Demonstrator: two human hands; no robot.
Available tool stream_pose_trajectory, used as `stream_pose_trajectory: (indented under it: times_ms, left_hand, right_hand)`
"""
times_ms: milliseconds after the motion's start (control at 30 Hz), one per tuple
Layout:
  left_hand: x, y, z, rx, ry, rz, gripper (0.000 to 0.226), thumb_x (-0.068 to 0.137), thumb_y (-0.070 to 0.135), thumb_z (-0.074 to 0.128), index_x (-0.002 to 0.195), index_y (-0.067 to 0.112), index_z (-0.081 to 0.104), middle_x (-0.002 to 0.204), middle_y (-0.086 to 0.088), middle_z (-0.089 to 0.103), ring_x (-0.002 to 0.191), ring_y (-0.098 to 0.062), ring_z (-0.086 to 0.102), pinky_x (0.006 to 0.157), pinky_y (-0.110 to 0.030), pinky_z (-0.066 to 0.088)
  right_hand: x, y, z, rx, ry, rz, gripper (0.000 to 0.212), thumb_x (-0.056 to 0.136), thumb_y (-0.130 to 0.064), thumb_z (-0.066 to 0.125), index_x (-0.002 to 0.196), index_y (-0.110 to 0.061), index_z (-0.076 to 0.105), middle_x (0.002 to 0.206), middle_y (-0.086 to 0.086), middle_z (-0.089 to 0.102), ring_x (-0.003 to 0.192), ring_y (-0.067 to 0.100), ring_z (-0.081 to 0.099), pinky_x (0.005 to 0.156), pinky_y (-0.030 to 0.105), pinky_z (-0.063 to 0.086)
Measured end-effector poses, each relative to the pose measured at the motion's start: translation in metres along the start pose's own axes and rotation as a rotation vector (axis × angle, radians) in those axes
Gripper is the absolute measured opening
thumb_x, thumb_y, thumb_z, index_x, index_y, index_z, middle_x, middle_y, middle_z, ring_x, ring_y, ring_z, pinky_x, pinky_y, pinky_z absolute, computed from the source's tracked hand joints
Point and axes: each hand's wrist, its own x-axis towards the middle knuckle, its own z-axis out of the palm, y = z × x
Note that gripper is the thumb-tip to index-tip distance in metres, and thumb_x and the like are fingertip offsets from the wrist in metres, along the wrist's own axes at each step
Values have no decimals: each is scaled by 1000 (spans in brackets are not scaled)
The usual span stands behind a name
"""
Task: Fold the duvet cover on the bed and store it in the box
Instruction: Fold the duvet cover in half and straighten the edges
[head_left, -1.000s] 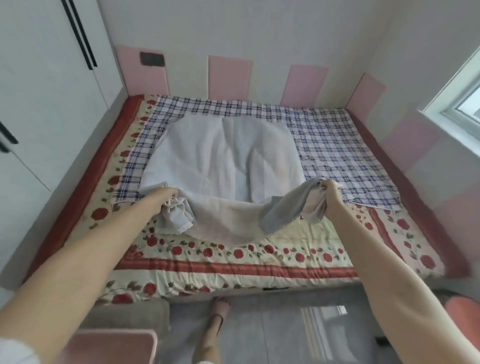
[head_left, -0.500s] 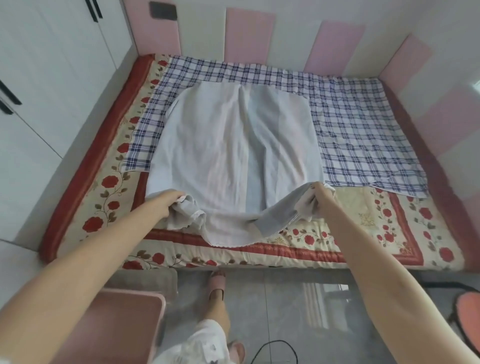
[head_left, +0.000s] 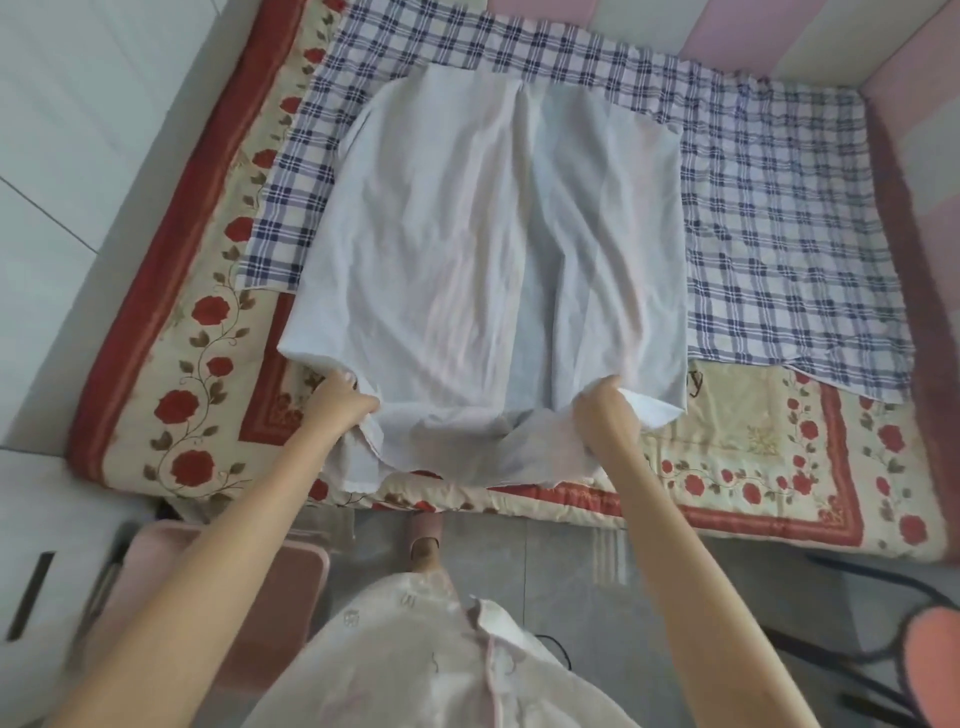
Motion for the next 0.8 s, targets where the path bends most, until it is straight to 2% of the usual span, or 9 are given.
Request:
stream_pose_trajectory:
  times_ms: [133,200,267,367,467,567,667,733,800]
  left_hand:
    - [-11,12,9,196,-228,-72,34,84,14,60,113,-1,51,93,-12,55,90,-27,56,69,-31,38]
    - [-17,13,14,220,-241,-83,39,85,14,61,118,-2,47,82,-5,50,85,-24,53,68,-30,37]
    - [-21,10,18,181,-152,-51,44,82,13,64,119,-1,43,81,-4,48,83,-24,51,65,-30,37]
    - [-31,8,22,140,78,14,47,79,11,64,120,2,44,103,-16,58,87,-30,55,62,-32,34]
    - [-46,8,27,126,321,75,55,80,10,69,128,5,44,112,-15,62,99,-33,59,68,-32,38]
    - [-65,5,32,-19,411,99,63,78,15,74,133,5,44,120,-14,60,109,-32,57,76,-32,40]
    - [-81,3,37,-149,442,155,68,77,17,77,135,4,44,129,-11,57,119,-28,52,90,-31,40]
    - [-92,3,39,-208,451,192,65,76,14,77,133,4,46,127,-9,57,119,-26,51,91,-27,38]
    - [-102,4,42,-301,454,212,62,76,11,77,131,6,47,121,-3,56,115,-20,51,89,-24,36]
  right_hand:
    - [-21,-25,21,17,-71,-133,63,90,-5,40,146,-6,11,64,2,53,55,20,51,46,27,33]
    - [-25,-27,26,98,-173,-215,59,89,-8,42,144,-19,24,60,-1,50,56,20,52,50,28,36]
    - [-33,-29,25,163,-307,-304,32,90,-11,46,119,-22,53,67,-6,52,69,19,55,57,26,39]
    - [-37,-27,23,280,-476,-379,14,90,-11,55,89,-19,65,81,-15,59,83,10,56,69,19,43]
    - [-40,-15,14,372,-745,-448,21,85,-6,51,97,-15,66,95,-4,65,89,8,60,78,24,48]
    - [-32,-4,-1,334,-1080,-543,52,74,0,48,124,-14,51,122,8,57,114,16,56,97,31,47]
    - [-24,1,-6,-1,-881,-883,49,83,1,57,126,-20,46,117,5,60,105,18,60,87,29,50]
    - [-22,1,-10,-104,-597,-1025,35,81,-2,61,112,-17,57,96,7,69,83,24,65,67,34,50]
    - [-19,1,-14,-155,-336,-1158,26,70,-3,57,90,-15,67,67,6,67,60,27,62,48,27,39]
